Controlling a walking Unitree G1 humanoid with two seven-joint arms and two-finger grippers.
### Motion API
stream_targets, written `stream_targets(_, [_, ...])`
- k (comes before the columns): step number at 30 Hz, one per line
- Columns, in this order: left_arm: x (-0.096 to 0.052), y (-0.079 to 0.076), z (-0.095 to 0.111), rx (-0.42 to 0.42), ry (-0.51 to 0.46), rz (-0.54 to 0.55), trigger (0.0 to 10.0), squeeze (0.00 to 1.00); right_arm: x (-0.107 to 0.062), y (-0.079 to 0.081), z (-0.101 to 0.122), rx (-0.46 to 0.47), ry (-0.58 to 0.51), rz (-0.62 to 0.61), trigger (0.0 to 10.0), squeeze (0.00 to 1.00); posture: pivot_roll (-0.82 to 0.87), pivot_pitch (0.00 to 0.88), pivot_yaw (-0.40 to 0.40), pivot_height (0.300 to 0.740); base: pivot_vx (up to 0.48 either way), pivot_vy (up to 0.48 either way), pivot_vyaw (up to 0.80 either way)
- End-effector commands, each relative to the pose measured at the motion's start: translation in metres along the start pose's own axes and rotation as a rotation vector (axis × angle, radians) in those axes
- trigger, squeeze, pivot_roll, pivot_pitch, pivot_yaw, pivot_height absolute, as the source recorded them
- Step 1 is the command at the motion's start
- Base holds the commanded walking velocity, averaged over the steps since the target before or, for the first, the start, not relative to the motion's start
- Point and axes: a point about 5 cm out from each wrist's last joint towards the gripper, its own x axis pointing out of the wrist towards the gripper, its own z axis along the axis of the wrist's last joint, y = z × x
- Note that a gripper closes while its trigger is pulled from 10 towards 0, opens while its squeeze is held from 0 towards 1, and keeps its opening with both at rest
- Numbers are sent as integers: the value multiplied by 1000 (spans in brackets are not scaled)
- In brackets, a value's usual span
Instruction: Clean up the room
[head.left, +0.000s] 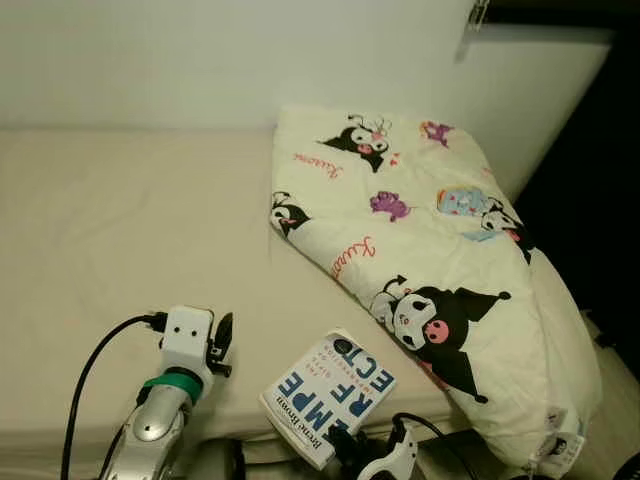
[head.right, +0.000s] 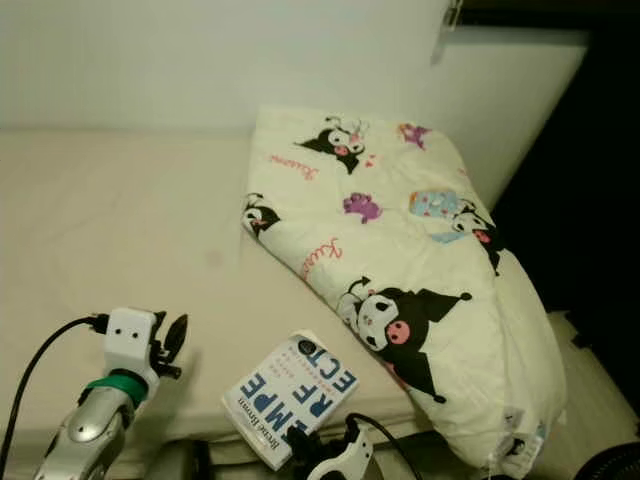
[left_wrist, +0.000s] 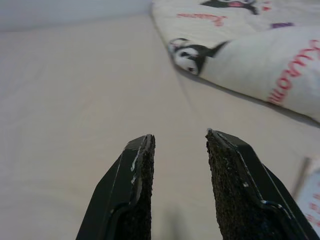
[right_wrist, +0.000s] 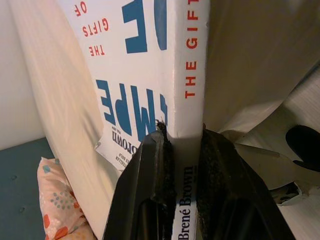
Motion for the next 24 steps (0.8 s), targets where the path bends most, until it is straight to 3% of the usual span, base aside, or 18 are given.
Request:
stream_targets(1, [-1,0,-2,4,5,3,10000,0,16,128,69,-764,-404,360,10000,0,79,0,0,624,0,0,0])
stream_targets(16, [2,-3,-12,49,-1,-8,10000,0,18,142,70,-817,-387,412,10000,0,82,0,24,684,0,0,0])
stream_targets(24, [2,-3,-12,49,-1,-8,10000,0,18,142,70,-817,-387,412,10000,0,82,0,24,684,0,0,0])
